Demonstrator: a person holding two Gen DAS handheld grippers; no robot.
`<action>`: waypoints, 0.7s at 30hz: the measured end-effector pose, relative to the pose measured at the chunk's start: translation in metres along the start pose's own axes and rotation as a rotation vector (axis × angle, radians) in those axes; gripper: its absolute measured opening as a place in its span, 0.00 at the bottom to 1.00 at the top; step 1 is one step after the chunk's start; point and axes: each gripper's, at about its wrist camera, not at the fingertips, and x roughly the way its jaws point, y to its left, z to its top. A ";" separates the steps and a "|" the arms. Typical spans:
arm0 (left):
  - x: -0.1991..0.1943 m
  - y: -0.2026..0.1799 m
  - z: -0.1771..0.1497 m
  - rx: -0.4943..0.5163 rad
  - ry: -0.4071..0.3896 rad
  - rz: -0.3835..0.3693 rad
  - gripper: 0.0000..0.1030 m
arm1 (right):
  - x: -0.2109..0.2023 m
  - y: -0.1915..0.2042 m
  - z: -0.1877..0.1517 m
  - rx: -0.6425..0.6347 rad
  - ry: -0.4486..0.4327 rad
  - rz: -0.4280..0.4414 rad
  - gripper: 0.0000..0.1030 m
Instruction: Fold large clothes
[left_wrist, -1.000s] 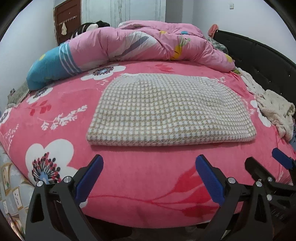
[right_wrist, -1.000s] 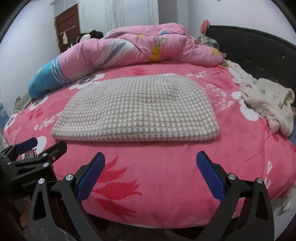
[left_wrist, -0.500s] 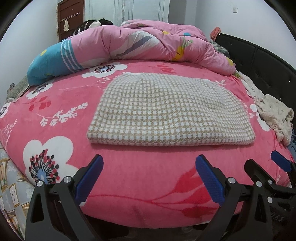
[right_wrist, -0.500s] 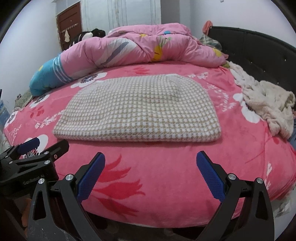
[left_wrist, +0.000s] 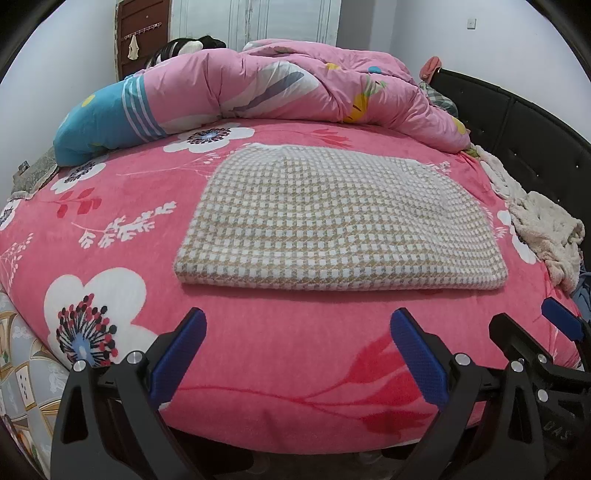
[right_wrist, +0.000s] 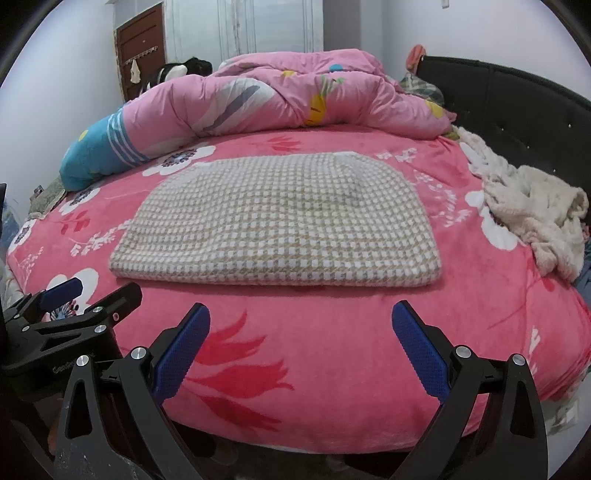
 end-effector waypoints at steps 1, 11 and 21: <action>0.000 0.000 0.000 -0.001 0.000 -0.001 0.95 | 0.000 0.000 0.001 0.002 0.000 -0.001 0.92; -0.001 -0.003 -0.001 -0.002 0.000 -0.006 0.95 | 0.000 -0.003 0.001 0.006 0.001 -0.007 0.92; 0.001 -0.002 -0.001 -0.005 -0.002 -0.002 0.95 | 0.000 -0.004 0.002 0.006 0.003 -0.006 0.92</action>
